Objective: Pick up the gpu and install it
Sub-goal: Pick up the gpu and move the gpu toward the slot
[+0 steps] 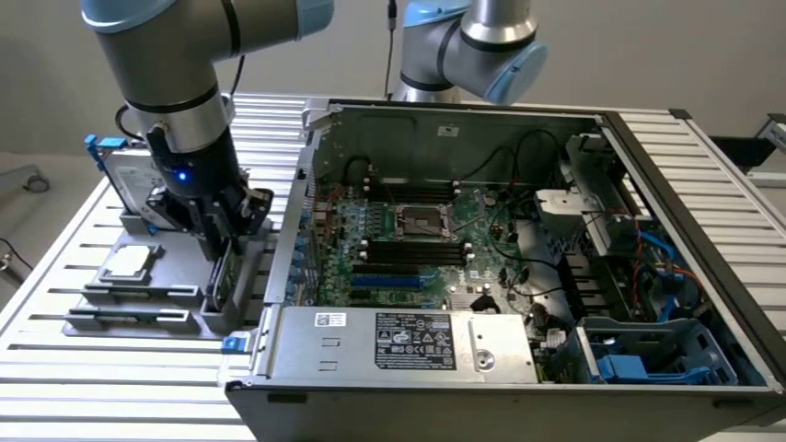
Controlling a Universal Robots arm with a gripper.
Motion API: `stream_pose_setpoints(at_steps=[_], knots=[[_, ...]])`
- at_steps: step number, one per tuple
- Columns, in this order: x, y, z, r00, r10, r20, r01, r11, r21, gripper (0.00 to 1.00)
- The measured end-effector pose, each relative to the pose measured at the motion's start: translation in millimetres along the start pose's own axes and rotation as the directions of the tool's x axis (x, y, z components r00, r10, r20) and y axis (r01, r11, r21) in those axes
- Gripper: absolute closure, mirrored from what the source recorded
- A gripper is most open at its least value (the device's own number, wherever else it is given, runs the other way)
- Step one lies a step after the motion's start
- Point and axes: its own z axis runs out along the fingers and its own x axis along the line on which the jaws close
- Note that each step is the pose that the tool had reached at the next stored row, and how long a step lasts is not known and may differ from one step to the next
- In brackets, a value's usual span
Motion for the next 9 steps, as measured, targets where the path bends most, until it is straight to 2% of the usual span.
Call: stream_pose_setpoints(at_steps=[9], knots=[[0.0,0.0,1.4,1.0000,0.009,-0.0002,-0.009,1.0000,-0.0004,0.64]])
